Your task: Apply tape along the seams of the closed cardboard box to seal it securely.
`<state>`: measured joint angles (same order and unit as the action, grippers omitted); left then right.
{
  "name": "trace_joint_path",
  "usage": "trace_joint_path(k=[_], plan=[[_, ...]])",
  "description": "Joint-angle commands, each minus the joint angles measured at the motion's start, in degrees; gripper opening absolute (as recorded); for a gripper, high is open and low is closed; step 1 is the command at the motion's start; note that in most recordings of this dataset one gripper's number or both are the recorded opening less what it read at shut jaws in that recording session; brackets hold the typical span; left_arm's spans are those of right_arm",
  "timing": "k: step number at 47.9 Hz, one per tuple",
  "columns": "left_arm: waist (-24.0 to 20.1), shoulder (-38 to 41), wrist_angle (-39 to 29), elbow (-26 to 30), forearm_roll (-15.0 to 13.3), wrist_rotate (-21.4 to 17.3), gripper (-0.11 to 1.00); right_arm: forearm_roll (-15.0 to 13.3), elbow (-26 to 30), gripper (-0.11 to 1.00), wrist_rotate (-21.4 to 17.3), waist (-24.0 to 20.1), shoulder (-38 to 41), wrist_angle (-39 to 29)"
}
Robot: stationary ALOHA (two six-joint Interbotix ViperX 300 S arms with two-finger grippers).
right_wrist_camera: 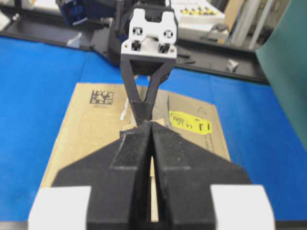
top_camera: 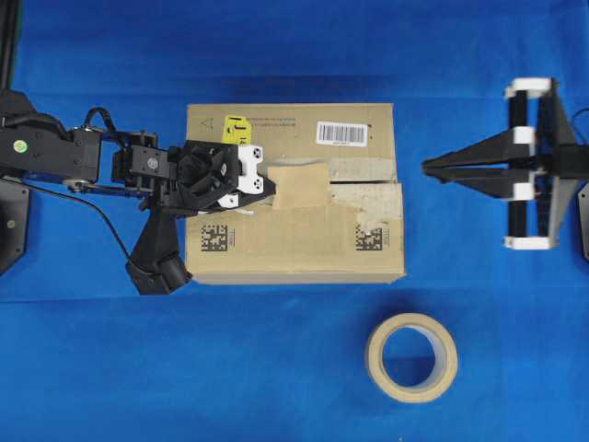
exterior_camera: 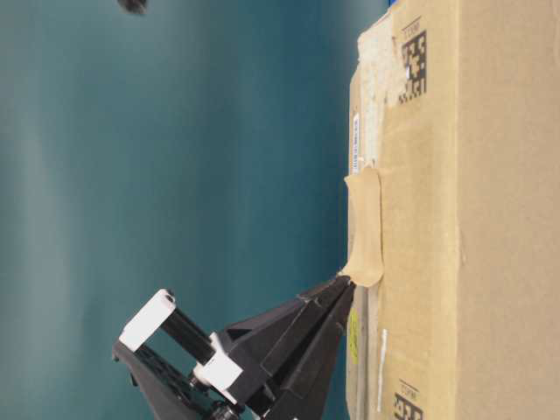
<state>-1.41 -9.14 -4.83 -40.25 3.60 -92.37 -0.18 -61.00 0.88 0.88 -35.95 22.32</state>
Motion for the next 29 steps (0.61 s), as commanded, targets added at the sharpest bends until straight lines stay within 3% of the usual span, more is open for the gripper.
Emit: trace_joint_path(k=[1, 17, 27, 29], plan=[[-0.2, -1.5, 0.2, 0.4, 0.2, -0.4, 0.00, 0.1, 2.8, 0.00, -0.1, -0.1, 2.3, 1.2], [-0.2, -1.6, 0.2, 0.4, 0.2, -0.2, 0.00, 0.7, 10.9, 0.02, -0.3, 1.0, 14.0, 2.6], [-0.3, -1.6, 0.2, 0.4, 0.2, -0.3, 0.00, 1.1, 15.2, 0.60, -0.3, 1.9, 19.5, 1.9], [-0.2, -1.6, 0.2, 0.4, 0.3, -0.1, 0.00, 1.1, 15.6, 0.61, -0.2, 2.0, 20.0, 1.8]])
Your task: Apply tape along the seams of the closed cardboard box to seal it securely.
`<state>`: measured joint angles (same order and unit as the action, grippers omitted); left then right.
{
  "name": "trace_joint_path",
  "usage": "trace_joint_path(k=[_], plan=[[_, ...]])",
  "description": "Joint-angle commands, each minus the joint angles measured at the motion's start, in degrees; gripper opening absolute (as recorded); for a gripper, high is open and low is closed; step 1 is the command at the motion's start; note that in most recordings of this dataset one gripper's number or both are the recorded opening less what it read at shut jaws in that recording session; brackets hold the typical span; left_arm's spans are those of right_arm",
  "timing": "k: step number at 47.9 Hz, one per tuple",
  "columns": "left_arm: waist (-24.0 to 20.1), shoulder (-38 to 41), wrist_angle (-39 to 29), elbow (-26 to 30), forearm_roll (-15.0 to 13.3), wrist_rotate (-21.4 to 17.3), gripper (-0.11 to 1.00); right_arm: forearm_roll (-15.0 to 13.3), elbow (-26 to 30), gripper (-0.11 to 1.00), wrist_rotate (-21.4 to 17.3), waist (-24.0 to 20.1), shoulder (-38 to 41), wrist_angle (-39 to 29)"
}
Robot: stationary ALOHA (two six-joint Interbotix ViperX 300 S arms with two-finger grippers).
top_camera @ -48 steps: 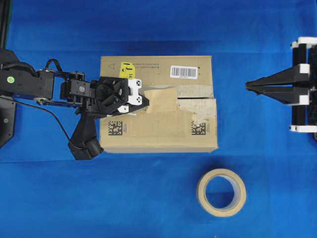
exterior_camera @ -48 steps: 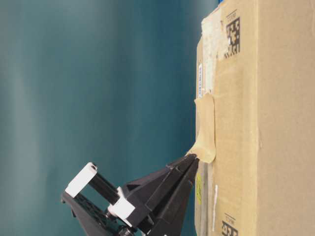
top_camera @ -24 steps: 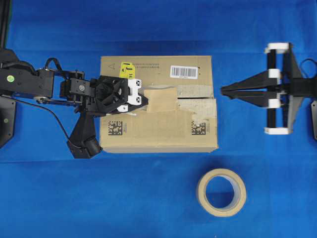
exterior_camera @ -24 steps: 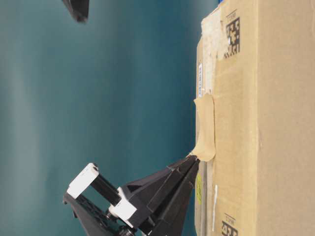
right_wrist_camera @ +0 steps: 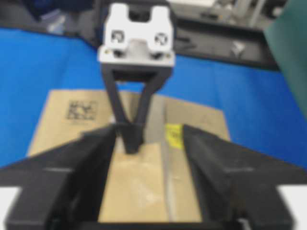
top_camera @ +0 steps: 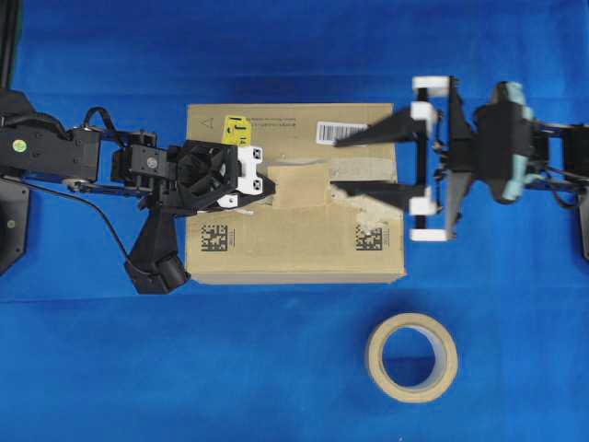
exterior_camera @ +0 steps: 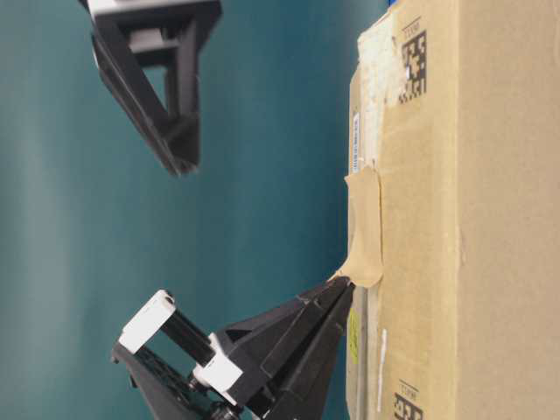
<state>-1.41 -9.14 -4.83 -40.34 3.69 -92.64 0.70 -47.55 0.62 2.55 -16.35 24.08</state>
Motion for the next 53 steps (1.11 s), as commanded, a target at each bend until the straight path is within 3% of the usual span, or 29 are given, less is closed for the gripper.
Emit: trace_joint_path(k=[1, 7, 28, 53], plan=[[-0.2, -1.6, 0.2, 0.4, 0.1, 0.2, 0.00, 0.2, 2.3, 0.59, 0.1, 0.3, 0.6, 0.0], [-0.3, -1.6, 0.2, 0.4, 0.1, 0.3, 0.00, 0.2, 2.5, 0.48, 0.0, 0.3, 1.4, 0.1], [-0.3, -1.6, 0.2, 0.4, 0.1, 0.5, 0.00, 1.3, 3.5, 0.49, 0.0, 0.8, 9.5, 0.4], [-0.3, -1.7, 0.1, 0.4, 0.1, 0.7, 0.00, 1.7, 4.7, 0.48, 0.1, 1.8, 15.0, -4.2]])
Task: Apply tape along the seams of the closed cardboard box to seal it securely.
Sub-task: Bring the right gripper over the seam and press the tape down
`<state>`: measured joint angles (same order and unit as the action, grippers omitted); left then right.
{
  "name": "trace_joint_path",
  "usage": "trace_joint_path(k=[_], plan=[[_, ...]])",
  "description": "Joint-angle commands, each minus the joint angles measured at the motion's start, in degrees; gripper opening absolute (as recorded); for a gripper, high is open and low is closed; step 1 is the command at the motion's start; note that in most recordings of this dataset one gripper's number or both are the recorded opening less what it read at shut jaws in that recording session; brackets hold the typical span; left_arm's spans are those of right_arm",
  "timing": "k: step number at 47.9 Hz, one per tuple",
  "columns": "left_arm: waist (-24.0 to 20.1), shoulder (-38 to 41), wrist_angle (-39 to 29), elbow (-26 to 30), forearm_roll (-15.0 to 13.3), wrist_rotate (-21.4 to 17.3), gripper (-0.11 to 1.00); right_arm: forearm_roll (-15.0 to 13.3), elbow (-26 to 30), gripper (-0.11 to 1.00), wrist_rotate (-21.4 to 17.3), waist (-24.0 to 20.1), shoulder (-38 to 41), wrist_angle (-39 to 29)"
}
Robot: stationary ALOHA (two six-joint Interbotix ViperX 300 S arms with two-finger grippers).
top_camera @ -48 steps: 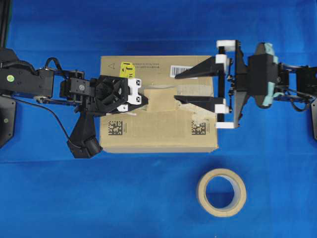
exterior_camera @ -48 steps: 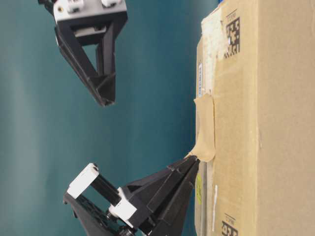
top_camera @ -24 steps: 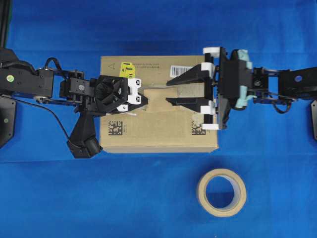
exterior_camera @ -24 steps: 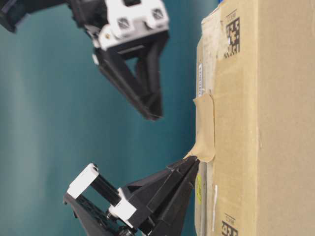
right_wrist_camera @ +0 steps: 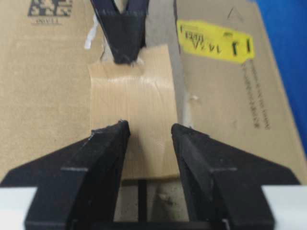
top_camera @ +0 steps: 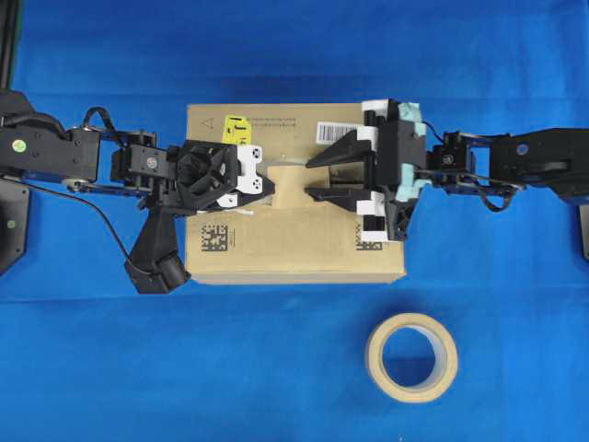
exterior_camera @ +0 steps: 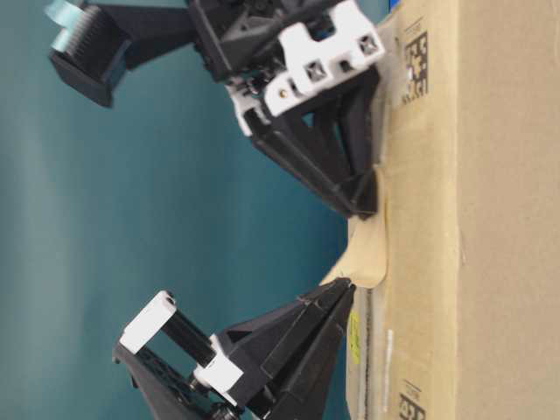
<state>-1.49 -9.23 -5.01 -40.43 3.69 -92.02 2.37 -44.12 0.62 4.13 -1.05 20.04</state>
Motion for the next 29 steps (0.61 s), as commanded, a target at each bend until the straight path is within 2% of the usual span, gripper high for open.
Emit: trace_joint_path(k=[1, 16, 29], plan=[[-0.2, -1.5, 0.4, 0.4, 0.0, 0.1, 0.00, 0.1, 1.2, 0.48, 0.1, 0.3, -0.1, -0.4], [-0.7, -1.6, 0.0, 0.3, -0.2, 0.2, 0.00, 0.0, 1.1, 0.48, 0.1, 0.3, -0.1, -1.7], [-0.7, -1.8, -1.9, 0.0, -0.2, 2.5, 0.00, 0.0, 1.1, 0.48, 0.1, 0.3, -0.1, -3.2]])
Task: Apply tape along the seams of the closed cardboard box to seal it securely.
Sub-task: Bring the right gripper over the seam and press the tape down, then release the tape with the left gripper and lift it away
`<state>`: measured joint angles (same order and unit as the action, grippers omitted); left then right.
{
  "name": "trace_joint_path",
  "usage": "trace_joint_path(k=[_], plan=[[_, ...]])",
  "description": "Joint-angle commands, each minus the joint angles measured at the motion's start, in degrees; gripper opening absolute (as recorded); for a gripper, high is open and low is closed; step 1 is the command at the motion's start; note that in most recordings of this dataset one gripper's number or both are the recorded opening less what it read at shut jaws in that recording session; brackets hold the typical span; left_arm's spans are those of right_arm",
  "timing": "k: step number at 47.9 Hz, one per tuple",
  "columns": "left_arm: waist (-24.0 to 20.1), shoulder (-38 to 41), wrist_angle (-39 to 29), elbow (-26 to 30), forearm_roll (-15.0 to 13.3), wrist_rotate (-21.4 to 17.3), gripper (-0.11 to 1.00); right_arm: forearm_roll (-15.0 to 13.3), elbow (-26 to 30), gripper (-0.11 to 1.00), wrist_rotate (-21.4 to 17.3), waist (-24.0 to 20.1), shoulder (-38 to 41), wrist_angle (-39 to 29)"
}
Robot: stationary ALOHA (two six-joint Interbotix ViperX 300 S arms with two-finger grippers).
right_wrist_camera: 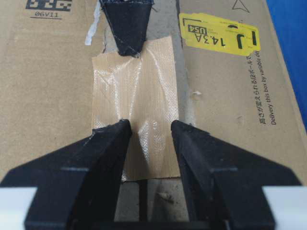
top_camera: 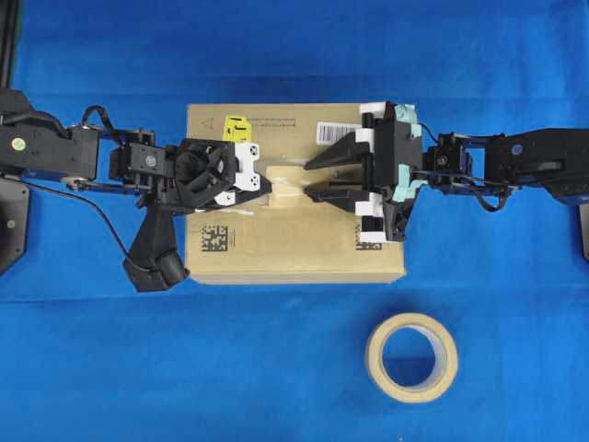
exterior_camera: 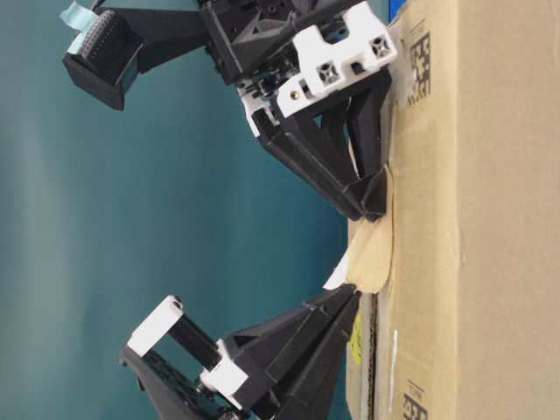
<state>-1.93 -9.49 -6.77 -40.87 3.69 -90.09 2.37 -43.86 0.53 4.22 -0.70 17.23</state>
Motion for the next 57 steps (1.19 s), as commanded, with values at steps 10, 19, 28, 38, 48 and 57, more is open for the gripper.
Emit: trace_joint_path(k=[10, 19, 28, 38, 48, 57], plan=[[-0.3, -1.6, -0.3, 0.5, -0.2, 1.8, 0.01, 0.1, 1.0, 0.48, 0.2, 0.2, -0.4, -0.3], [-0.4, -1.6, 0.1, 0.5, -0.2, 3.9, 0.33, 0.2, 1.0, 0.48, 0.1, 0.2, -0.4, -0.3], [-0.4, -1.6, 0.0, 0.6, -0.2, 4.0, 0.71, 0.3, 1.0, 0.48, 0.1, 0.2, -0.4, -0.5], [-0.4, -1.9, -1.8, 0.7, -0.2, 4.2, 0.62, 0.4, 1.0, 0.48, 0.1, 0.2, -0.4, -2.3], [-0.4, -2.4, -5.6, 1.0, -0.2, 4.4, 0.62, 0.4, 0.9, 0.48, 0.1, 0.2, -0.4, -3.0], [-0.4, -2.5, -6.3, 1.0, -0.2, 4.4, 0.62, 0.4, 0.8, 0.48, 0.1, 0.2, -0.4, -3.1]])
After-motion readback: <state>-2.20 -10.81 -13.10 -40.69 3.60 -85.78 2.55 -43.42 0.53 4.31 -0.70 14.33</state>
